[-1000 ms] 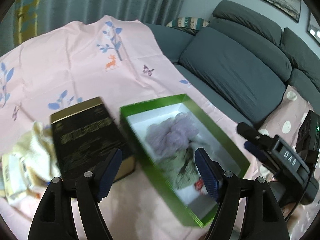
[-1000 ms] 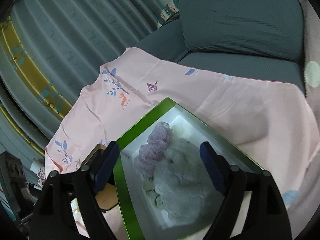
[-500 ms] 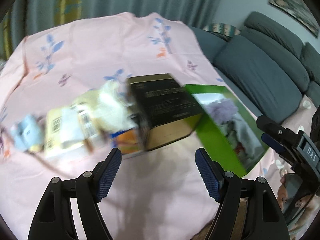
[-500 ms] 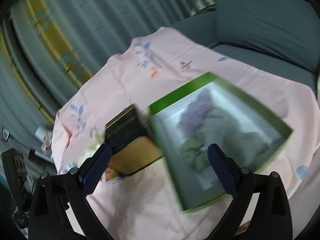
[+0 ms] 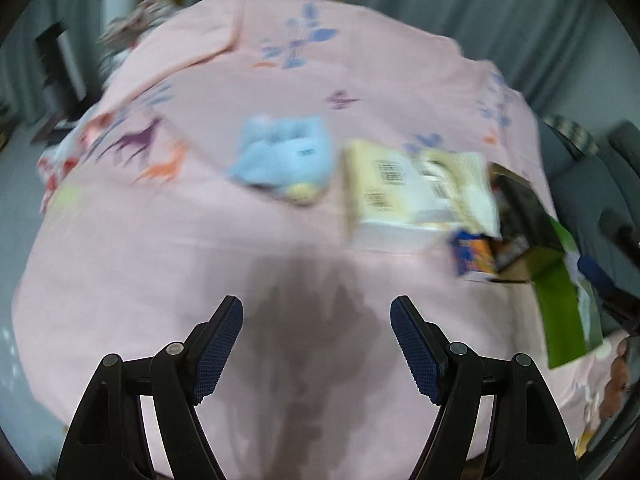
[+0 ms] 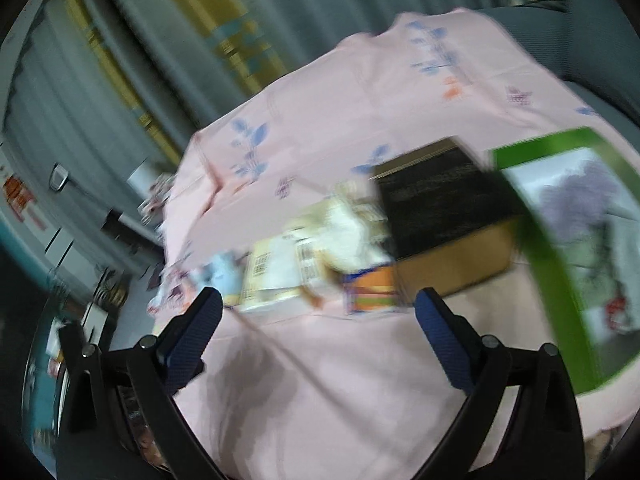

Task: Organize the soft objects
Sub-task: 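Move the right gripper back to the light-blue plush elephant, then close the right gripper on the light-blue plush elephant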

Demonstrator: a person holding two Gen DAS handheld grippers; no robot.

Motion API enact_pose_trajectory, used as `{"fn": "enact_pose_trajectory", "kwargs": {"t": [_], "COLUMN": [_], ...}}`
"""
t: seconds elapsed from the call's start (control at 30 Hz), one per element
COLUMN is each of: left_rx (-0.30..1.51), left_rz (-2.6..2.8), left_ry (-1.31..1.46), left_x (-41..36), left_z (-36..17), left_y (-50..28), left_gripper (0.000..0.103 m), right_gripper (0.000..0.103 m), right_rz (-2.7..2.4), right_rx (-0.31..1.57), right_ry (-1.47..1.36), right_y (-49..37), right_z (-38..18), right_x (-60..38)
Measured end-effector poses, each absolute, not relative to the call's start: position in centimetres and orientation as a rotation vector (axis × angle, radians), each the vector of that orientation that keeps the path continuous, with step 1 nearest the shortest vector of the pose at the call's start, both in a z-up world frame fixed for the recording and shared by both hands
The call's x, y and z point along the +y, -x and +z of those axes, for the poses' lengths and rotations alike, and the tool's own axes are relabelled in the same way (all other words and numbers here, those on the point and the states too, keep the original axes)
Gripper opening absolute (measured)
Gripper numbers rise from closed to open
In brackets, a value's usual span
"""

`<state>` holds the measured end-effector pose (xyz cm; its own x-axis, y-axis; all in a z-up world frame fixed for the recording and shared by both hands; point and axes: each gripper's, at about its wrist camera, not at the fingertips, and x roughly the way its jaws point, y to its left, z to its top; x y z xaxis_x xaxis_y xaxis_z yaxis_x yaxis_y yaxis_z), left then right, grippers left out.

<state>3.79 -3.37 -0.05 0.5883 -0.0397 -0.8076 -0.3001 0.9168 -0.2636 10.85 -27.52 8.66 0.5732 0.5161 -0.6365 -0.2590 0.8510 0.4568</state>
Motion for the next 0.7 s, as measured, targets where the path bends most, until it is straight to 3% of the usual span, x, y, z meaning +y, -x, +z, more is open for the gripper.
{"fn": "enact_pose_trajectory", "kwargs": {"t": [0.27,0.33,0.43,0.57,0.7], "left_rx": [0.942,0.944,0.949,0.947,0.948], "left_rz": [0.22,0.223,0.239,0.239,0.244], "left_ry": [0.505,0.523,0.537,0.559,0.562], "left_x": [1.4,2.0,2.9,4.0,4.4], "left_z": [-1.8,-2.1,-2.5,-2.8,-2.9], "left_y": [-1.7,-1.5,-1.3,-1.2,-1.2], "left_gripper": [0.077,0.077,0.077,0.077,0.077], "right_gripper": [0.088,0.071,0.06,0.057,0.043], "right_rz": [0.645,0.638,0.615,0.548,0.536], "right_rx": [0.978,1.011,1.055,1.104,1.15], "right_ry": [-0.159,-0.102,-0.053,0.0,0.02], "right_y": [-16.2,-17.7,-20.2,-22.7,-24.0], "right_z": [7.1,6.2,4.5,1.9,-0.2], "right_x": [-13.7,-10.5,-7.0,-4.4,-3.2]}}
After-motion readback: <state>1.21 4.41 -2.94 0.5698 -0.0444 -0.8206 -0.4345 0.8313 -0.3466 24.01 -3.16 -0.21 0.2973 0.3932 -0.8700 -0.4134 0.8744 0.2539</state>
